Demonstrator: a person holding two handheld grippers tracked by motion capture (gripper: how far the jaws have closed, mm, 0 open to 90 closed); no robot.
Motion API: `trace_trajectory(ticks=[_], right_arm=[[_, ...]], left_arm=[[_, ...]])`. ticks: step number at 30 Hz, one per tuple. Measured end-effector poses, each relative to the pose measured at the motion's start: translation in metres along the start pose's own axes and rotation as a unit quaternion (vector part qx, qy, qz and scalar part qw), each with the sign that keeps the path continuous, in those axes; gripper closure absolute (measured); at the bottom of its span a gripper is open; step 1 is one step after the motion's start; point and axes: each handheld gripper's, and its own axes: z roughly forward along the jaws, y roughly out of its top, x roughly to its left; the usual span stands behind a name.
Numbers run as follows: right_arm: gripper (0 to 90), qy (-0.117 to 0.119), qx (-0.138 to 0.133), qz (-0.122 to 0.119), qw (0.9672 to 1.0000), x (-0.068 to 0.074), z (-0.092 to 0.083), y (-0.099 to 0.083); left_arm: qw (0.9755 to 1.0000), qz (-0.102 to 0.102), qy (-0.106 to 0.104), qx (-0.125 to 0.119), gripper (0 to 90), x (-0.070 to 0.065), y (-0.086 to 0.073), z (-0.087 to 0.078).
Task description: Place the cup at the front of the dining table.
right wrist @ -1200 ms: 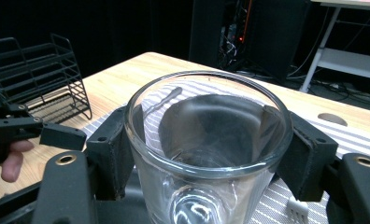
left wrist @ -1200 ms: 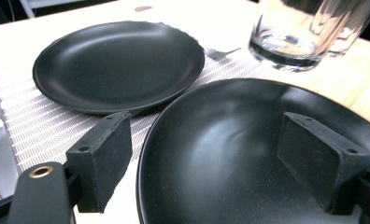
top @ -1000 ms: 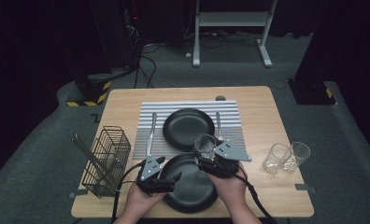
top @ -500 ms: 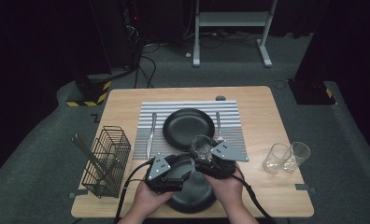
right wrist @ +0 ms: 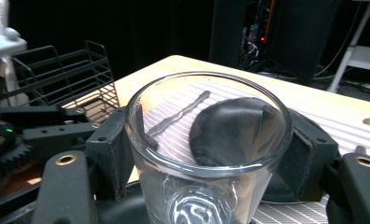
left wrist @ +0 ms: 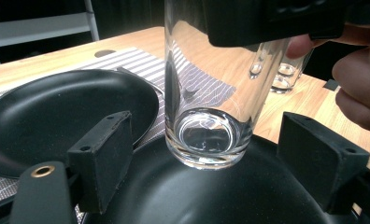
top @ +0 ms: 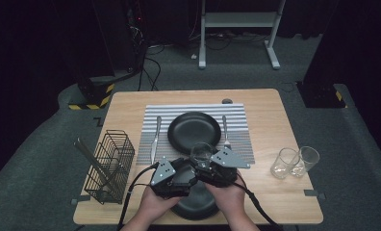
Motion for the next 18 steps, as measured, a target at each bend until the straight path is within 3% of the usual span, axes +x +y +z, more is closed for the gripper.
trace_trajectory(ticks=[11, 18], right_arm=[[29.1, 0.017, 0.005, 0.002, 0.9998, 0.007, 0.000, -0.001], [29.1, 0.030, 0.003, 0.002, 0.9995, 0.015, 0.003, -0.004]], left_arm=[[0.9999, 0.012, -0.004, 0.006, 19.3, -0.003, -0.005, 0.004], [0.9999, -0.006, -0.011, -0.007, 20.1, 0.004, -0.006, -0.001]])
